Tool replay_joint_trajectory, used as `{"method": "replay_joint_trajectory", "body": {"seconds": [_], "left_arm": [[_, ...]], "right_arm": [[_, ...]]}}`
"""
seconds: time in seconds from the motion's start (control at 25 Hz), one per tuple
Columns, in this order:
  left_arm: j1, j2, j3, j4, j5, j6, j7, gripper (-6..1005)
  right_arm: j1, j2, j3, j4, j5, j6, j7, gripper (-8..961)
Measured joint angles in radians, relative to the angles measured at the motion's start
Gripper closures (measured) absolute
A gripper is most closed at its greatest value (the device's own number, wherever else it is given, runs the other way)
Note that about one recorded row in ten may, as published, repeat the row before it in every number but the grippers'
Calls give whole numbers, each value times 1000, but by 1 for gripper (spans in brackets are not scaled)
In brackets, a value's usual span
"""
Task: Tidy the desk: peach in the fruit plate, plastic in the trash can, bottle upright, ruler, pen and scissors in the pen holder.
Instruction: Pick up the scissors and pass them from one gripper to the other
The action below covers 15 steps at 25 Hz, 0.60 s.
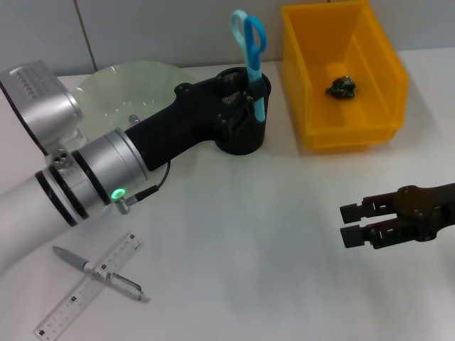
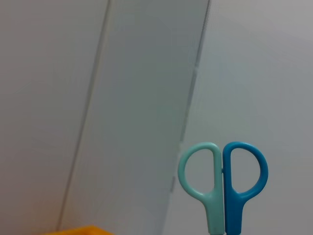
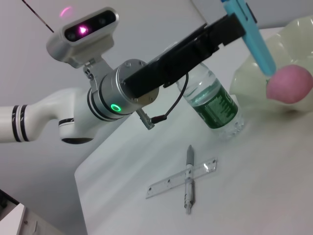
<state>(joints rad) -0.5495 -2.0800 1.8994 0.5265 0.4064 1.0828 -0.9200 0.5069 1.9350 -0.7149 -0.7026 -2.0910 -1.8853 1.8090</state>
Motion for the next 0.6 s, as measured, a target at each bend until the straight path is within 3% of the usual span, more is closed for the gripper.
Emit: {"method": "replay_joint_trajectory", "body": {"seconds": [0.36,0.6], "left_arm": [[-45,0,276,6,-488,-120,279,728],[-80,0,323,36,-625,-207,378,726]], "right_arm": [[6,5,0,18,-24,16,-1,187],[7,13,0,18,-24,19,-2,187]]}}
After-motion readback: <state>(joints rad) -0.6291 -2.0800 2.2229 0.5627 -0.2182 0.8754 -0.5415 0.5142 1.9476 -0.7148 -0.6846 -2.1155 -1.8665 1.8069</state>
